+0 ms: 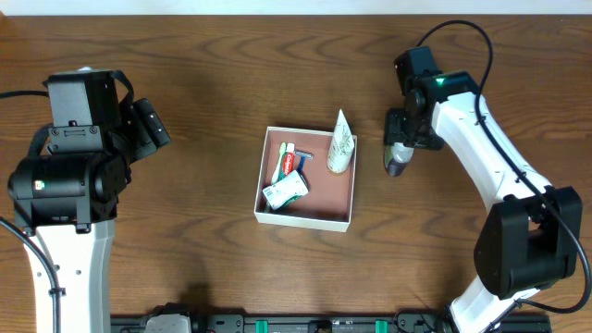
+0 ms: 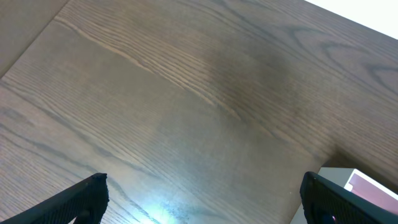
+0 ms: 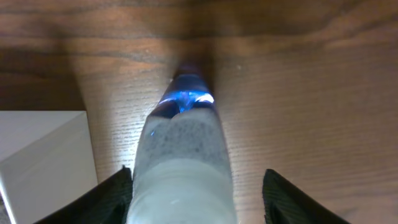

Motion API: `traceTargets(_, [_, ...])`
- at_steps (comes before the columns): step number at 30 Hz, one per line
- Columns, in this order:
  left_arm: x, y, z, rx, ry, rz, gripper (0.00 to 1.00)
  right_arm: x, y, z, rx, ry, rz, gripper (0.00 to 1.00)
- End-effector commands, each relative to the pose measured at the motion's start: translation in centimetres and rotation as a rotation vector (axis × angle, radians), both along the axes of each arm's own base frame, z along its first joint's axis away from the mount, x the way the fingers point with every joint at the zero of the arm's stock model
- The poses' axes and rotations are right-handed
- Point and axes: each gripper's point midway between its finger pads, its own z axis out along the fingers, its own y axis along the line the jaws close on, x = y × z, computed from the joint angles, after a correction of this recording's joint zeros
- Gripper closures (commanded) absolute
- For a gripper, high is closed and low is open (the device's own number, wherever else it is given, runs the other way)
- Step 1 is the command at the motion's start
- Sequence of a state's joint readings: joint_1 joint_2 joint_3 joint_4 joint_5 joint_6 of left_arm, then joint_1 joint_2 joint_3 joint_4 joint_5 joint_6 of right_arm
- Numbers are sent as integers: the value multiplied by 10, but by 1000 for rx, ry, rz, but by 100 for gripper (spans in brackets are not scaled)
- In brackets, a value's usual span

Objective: Pack container
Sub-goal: 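Move right gripper to the clear foam soap bottle and grasp it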

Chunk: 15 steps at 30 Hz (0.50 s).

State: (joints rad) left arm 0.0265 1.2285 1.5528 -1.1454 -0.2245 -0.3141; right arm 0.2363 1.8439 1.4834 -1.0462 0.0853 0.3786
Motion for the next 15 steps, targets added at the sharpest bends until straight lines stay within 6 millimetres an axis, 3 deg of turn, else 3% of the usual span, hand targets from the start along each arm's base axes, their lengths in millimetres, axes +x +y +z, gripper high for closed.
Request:
traceTargets(1, [-1,4,3,16,-4,12,2,1,5,-2,27,3,32,41])
traceTargets(4, [-1,4,3,16,-5,12,2,0,7,-2,27,3,46,49])
traceTargets(6, [-1,4,3,16,-5,12,2,0,6,-2,26,6,46,61])
traceTargets(10, [-1,4,3,16,-4,13,2,-3,7,1,25,9,52,70])
traceTargets(15, [-1,4,3,16,-4,12,2,-3,8,26,35,-58,75,67])
